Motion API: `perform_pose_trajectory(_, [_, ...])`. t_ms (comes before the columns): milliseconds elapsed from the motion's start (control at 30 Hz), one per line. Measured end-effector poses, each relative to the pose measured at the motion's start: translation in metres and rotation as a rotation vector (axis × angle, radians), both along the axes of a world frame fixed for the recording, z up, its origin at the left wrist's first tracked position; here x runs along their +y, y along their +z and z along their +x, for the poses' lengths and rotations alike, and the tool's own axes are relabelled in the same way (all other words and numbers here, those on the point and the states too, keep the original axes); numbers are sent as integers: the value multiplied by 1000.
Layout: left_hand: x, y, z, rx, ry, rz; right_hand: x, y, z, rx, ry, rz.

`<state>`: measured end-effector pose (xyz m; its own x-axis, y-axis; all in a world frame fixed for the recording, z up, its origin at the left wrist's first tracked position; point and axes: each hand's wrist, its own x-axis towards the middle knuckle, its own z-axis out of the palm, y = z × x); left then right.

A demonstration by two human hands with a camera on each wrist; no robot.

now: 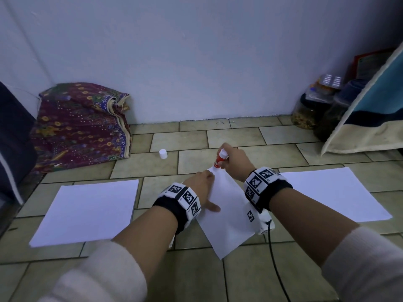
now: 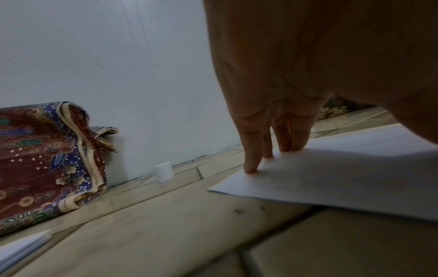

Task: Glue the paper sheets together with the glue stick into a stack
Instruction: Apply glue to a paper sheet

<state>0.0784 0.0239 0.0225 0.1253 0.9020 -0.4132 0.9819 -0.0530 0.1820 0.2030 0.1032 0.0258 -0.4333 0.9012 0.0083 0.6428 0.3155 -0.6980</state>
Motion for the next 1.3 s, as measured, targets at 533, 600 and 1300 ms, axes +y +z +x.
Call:
perform_pose_trajectory(533, [7,-13,-6,57,-66,45,-28,11,70,-255,329,-6])
perform_pose_trajectory(600, [7,-14,-5,65,-71,55,-34,9,82,-253,348,-10])
perform_pose_trajectory(1300, [-4,-11,-2,397,-127,165,-50,1,132,588,-189,-734])
